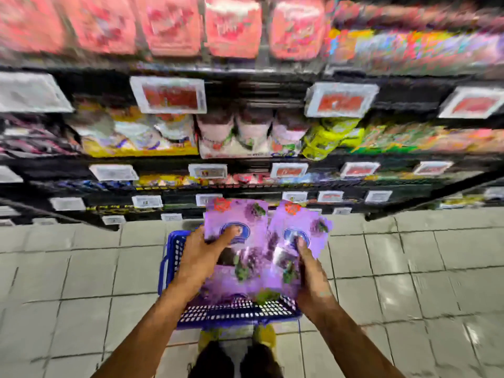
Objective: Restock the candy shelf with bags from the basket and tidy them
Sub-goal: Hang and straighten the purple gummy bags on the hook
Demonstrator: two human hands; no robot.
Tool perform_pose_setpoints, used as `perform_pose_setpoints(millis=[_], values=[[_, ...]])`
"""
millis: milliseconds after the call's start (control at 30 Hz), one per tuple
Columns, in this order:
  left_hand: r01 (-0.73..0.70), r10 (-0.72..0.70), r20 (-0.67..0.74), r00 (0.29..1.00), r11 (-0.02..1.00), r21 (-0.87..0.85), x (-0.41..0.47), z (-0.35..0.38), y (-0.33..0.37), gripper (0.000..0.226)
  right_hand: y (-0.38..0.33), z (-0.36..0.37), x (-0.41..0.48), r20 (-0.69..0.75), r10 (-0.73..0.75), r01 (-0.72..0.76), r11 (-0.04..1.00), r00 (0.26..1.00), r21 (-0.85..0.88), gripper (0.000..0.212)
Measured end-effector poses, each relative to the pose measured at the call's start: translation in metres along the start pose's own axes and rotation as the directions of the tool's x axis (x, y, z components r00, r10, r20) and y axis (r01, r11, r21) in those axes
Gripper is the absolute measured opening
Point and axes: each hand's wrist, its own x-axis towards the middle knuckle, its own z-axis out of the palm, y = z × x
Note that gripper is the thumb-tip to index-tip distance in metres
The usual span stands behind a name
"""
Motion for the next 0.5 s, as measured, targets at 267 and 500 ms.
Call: perform_pose_setpoints(millis=[267, 500], values=[[-0.356, 0.356, -0.021, 0.934, 0.931, -0.075, -0.100, -0.013, 0.226, 0.023, -0.136, 0.035, -0.178, 0.117, -0.512, 0.501, 0.858, 0.851, 0.111, 0.024], [-0.563, 0.581, 0.082, 0.810, 0.809, -0.172, -0.177, -0.039, 0.365, 0.023, -0.223, 0.056, -0.311, 0.129, -0.802, 0.794, 0.597, 0.584, 0.114, 0.024]])
